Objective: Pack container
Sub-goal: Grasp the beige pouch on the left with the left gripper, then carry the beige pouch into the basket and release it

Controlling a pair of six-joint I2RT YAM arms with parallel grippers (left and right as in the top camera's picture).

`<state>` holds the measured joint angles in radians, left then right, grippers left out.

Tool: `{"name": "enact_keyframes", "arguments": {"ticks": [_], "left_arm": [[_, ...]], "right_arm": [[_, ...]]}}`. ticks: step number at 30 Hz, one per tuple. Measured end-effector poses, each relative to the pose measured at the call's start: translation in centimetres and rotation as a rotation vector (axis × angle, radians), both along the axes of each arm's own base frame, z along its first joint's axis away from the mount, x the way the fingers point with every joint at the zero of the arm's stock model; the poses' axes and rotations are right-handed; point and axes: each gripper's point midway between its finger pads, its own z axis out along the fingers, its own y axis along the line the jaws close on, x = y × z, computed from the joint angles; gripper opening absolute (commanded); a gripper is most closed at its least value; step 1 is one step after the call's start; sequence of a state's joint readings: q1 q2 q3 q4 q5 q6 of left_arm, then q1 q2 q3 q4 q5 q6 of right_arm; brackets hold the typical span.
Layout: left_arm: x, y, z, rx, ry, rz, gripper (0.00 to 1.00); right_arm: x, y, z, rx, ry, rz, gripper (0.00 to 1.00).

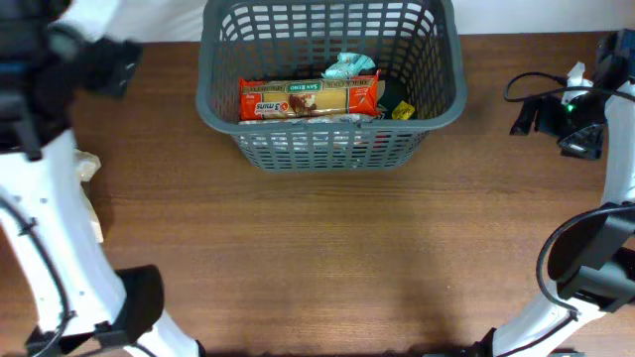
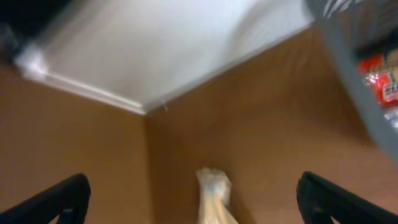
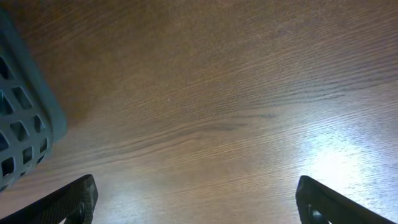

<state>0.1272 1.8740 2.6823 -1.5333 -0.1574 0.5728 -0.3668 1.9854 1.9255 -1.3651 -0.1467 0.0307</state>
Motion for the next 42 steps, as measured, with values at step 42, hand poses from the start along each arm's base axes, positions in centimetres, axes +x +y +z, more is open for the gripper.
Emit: {"name": "enact_keyframes", "arguments": {"ticks": [42], "left_arm": [[-4.5, 20.6, -37.8, -0.346, 0.617, 0.744, 0.94]], "right_arm": [[0.0, 0.0, 0.0, 0.0, 0.0, 0.001, 0.99]]}}
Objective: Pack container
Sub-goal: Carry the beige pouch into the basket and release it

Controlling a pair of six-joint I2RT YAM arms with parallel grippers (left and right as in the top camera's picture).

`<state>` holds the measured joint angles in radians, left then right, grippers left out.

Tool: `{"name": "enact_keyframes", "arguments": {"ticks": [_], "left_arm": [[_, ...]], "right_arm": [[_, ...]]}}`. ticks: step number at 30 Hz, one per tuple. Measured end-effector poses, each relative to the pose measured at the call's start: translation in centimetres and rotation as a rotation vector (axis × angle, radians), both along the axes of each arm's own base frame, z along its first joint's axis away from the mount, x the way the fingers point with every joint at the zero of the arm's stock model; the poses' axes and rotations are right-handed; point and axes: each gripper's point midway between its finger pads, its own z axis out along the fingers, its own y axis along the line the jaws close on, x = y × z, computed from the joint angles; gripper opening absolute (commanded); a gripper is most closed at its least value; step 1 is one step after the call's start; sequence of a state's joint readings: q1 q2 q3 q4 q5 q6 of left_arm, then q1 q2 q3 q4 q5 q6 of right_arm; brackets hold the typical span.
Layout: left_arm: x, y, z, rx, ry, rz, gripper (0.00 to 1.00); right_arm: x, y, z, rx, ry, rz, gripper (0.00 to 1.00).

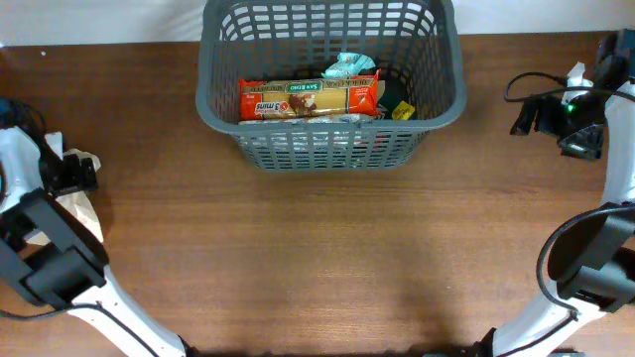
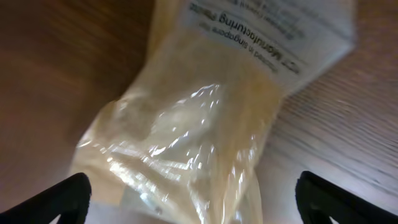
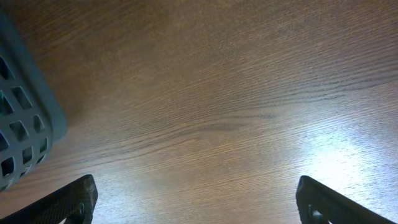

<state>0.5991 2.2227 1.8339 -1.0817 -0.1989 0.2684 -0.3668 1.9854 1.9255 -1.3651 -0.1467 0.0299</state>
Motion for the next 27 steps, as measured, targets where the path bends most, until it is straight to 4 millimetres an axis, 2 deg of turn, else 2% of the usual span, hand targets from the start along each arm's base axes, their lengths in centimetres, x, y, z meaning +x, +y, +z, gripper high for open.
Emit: {"name": "enact_keyframes", "arguments": {"ticks": [3, 5, 7, 8, 9, 10, 13, 17, 19, 21, 24, 27], "left_arm": [[-0.2, -0.1, -1.7, -0.02, 0.03, 0.0, 0.89], [-0.5, -0.1, -2.5, -0.023, 0.054, 0.001, 0.75], [-0.5, 0.0, -2.7, -0.018, 0.059, 0.002, 0.47], [-0.6, 0.0, -2.7, -0.017, 0.059, 0.004, 0.24], [-0.6, 0.1, -2.7, -0.014, 0.06, 0.007, 0.1], [-0.6, 0.3, -2.5, -0.008, 0.06, 0.007, 0.02], [-0.9, 0.1, -2.0, -0.017, 0.072, 0.006, 0.01], [-1.8, -1.6, -0.7, -0.08, 0.13, -0.008, 0.02], [-0.6, -2.3, 1.3, -0.083, 0.111, -0.03, 0.02], [1.9, -2.8, 4.3, -0.051, 0.044, -0.065, 0.02], [6.8, -4.2, 10.6, 0.038, -0.125, -0.142, 0.02], [11.0, -7.3, 17.6, 0.125, -0.311, -0.232, 0.02]], "right_arm": [[0.0, 0.0, 0.0, 0.0, 0.0, -0.001, 0.99], [0.0, 0.0, 0.0, 0.0, 0.0, 0.0, 0.99], [0.0, 0.0, 0.0, 0.0, 0.0, 0.0, 0.99], [0.0, 0.0, 0.0, 0.0, 0.0, 0.0, 0.99], [0.0, 0.0, 0.0, 0.0, 0.0, 0.0, 0.99], [0.0, 0.0, 0.0, 0.0, 0.0, 0.0, 0.99], [0.0, 0.0, 0.0, 0.0, 0.0, 0.0, 0.99], [0.0, 0.0, 0.0, 0.0, 0.0, 0.0, 0.99], [0.0, 0.0, 0.0, 0.0, 0.0, 0.0, 0.99], [0.0, 0.0, 0.0, 0.0, 0.0, 0.0, 0.99], [0.0, 0.0, 0.0, 0.0, 0.0, 0.0, 0.99], [0.0, 0.0, 0.0, 0.0, -0.001, 0.0, 0.99]]}}
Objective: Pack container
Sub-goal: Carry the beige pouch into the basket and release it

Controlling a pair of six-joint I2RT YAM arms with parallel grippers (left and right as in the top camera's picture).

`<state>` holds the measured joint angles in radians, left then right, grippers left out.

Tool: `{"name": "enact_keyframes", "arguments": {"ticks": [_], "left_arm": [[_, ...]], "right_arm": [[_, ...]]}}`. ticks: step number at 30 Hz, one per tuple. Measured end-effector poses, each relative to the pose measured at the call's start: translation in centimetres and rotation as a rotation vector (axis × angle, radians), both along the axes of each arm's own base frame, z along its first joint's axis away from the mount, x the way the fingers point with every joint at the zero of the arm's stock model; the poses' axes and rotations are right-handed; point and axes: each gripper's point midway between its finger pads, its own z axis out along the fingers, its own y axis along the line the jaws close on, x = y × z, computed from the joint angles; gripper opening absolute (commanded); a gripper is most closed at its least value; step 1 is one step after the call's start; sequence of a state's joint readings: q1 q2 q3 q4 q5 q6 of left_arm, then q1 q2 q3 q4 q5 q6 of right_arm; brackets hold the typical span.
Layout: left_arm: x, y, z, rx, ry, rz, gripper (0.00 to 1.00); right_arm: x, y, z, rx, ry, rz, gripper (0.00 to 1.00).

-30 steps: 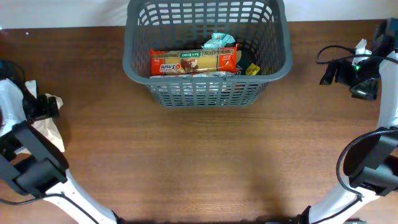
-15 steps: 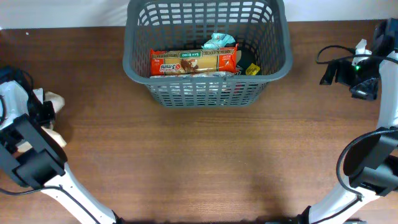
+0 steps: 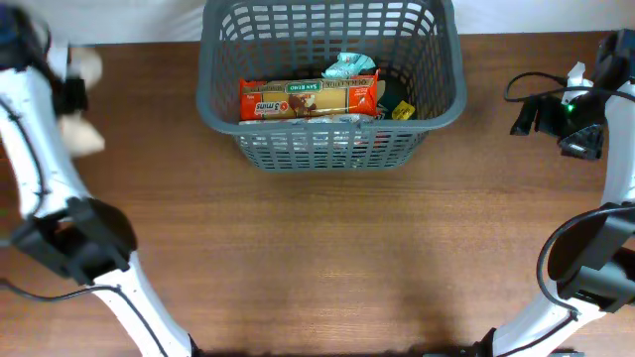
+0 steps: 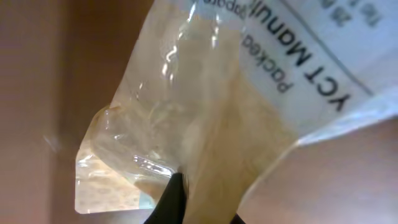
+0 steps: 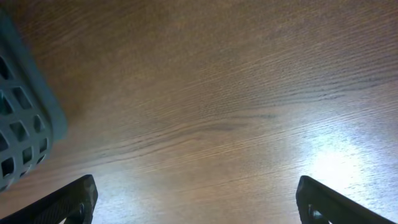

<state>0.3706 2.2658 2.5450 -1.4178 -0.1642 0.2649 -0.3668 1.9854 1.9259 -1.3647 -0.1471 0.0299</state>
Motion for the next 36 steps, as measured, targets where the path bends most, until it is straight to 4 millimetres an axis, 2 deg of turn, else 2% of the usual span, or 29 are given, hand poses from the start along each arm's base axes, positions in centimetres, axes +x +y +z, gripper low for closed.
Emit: {"name": "enact_keyframes", "arguments": {"ticks": [3, 5, 7, 8, 11, 13, 16, 19, 22, 23, 24, 26, 30, 33, 34, 36], "left_arm": [[3.0, -4.7, 7.2, 0.064, -0.203, -0.13, 0.02], [4.4, -9.1, 12.3, 0.106, -0.346, -0.268, 0.02], [5.0, -13.4, 16.1, 0.15, -0.45, -0.407, 0.02], [5.1, -16.2, 18.0, 0.188, -0.496, -0.506, 0.02], [4.6, -23.1, 20.7, 0.281, -0.549, -0.765, 0.02], [4.2, -27.9, 21.0, 0.338, -0.551, -0.946, 0.02], [3.7, -33.4, 19.9, 0.387, -0.524, -1.149, 0.02], [3.5, -37.2, 17.8, 0.401, -0.477, -1.279, 0.02], [3.6, -39.3, 13.6, 0.374, -0.366, -1.36, 0.02], [3.8, -39.9, 11.4, 0.356, -0.318, -1.38, 0.02], [3.8, -40.1, 10.6, 0.348, -0.3, -1.386, 0.03], [4.3, -40.5, 7.7, 0.327, -0.241, -1.4, 0.06], [4.9, -40.8, 2.9, 0.292, -0.156, -1.406, 0.25], [5.1, -40.7, 1.4, 0.279, -0.135, -1.395, 0.5], [5.2, -40.7, 1.2, 0.275, -0.135, -1.39, 0.98], [5.2, -40.7, 1.1, 0.27, -0.136, -1.381, 0.99]], "right_arm": [[0.0, 0.0, 0.0, 0.0, 0.001, 0.0, 0.99], [0.0, 0.0, 0.0, 0.0, 0.001, -0.001, 0.99], [0.0, 0.0, 0.0, 0.0, 0.001, 0.0, 0.99], [0.0, 0.0, 0.0, 0.0, 0.001, 0.0, 0.99], [0.0, 0.0, 0.0, 0.0, 0.001, 0.0, 0.99], [0.0, 0.0, 0.0, 0.0, 0.001, 0.0, 0.99], [0.0, 0.0, 0.0, 0.0, 0.001, -0.001, 0.98], [0.0, 0.0, 0.0, 0.0, 0.001, 0.0, 0.99], [0.0, 0.0, 0.0, 0.0, 0.001, 0.0, 0.99], [0.0, 0.0, 0.0, 0.001, 0.001, -0.001, 0.99], [0.0, 0.0, 0.0, 0.0, 0.001, 0.0, 0.99], [0.0, 0.0, 0.0, 0.0, 0.001, -0.001, 0.99], [0.0, 0.0, 0.0, 0.0, 0.001, 0.0, 0.99], [0.0, 0.0, 0.0, 0.0, 0.001, 0.0, 0.99], [0.0, 0.0, 0.0, 0.0, 0.001, 0.0, 0.99], [0.0, 0.0, 0.0, 0.0, 0.001, -0.001, 0.99]]}}
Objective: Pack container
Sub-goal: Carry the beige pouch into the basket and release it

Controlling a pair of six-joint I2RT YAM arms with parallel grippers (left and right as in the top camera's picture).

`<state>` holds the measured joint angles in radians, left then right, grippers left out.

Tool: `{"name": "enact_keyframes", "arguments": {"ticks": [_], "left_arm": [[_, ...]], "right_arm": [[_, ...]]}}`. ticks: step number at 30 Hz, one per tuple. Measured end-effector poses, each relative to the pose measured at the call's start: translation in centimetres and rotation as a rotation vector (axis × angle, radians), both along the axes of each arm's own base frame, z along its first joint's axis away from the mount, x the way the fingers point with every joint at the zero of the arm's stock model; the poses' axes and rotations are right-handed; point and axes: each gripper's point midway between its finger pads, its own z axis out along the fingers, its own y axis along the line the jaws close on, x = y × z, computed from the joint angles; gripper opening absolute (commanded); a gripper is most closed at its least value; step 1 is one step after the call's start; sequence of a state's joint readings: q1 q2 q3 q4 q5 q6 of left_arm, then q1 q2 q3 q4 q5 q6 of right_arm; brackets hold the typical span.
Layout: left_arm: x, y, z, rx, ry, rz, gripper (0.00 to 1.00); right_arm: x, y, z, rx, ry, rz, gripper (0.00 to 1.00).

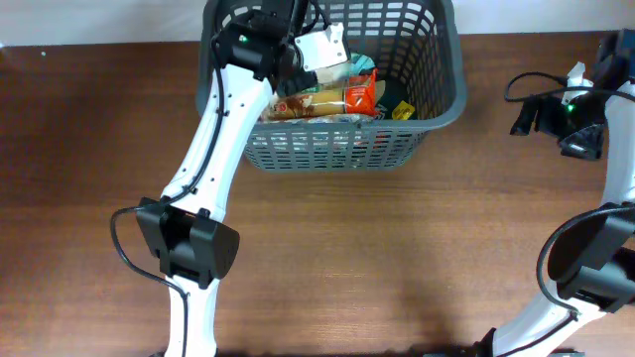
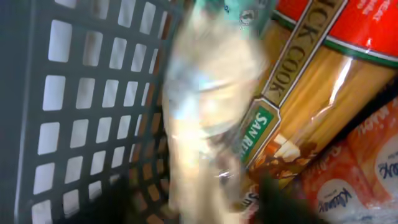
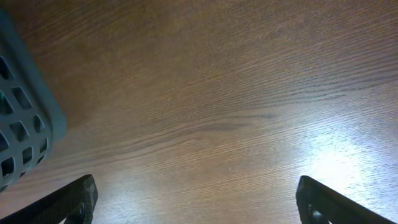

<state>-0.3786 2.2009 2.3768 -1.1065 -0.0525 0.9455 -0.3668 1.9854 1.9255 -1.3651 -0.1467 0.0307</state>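
Observation:
A grey plastic basket stands at the back middle of the table. Inside lie a long red and green pasta packet and other packets. My left gripper is inside the basket at its left side. Its jaws stand apart, with a clear bag of pale contents blurred between them, beside the pasta. The bag's white label shows from above. Over bare wood to the right of the basket, my right gripper is open and holds nothing.
The basket's left wall is close beside the left gripper. A teal packet and a small yellow and black item also lie in the basket. A black cable loops by the right arm. Brown wooden table fills the front.
My left gripper has moved from the far left back corner into the basket with the clear bag. Its jaws, then shut on the bag, now stand apart. The right arm is unchanged.
The clear bag lay at the table's left edge with my left gripper open above it. Then the gripper was down over the bag, then shut on it and lifted at the back left. Now the bag is inside the basket.

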Motion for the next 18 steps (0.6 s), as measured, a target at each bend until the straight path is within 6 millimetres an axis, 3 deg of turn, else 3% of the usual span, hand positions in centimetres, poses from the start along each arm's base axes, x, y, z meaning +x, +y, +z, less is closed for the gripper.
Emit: {"name": "enact_keyframes", "arguments": {"ticks": [3, 5, 7, 11, 15, 18], "left_arm": [[0.5, 0.5, 0.4, -0.011, -0.02, 0.064, 0.99], [1.2, 1.3, 1.7, -0.037, -0.061, 0.176, 0.99], [1.6, 2.3, 4.3, -0.083, -0.118, 0.289, 0.99], [1.0, 4.8, 11.9, -0.249, -0.251, 0.478, 0.99], [-2.0, 10.0, 18.3, -0.4, -0.335, 0.661, 0.99], [-5.0, 15.5, 20.7, -0.46, -0.351, 0.817, 0.99]], "right_arm": [[0.0, 0.0, 0.0, 0.0, 0.0, 0.0, 0.99], [0.0, 0.0, 0.0, 0.0, 0.0, 0.0, 0.99], [0.0, 0.0, 0.0, 0.0, 0.0, 0.0, 0.99], [0.0, 0.0, 0.0, 0.0, -0.001, 0.0, 0.99], [0.0, 0.0, 0.0, 0.0, 0.0, 0.0, 0.99], [0.0, 0.0, 0.0, 0.0, 0.0, 0.001, 0.99]]}}
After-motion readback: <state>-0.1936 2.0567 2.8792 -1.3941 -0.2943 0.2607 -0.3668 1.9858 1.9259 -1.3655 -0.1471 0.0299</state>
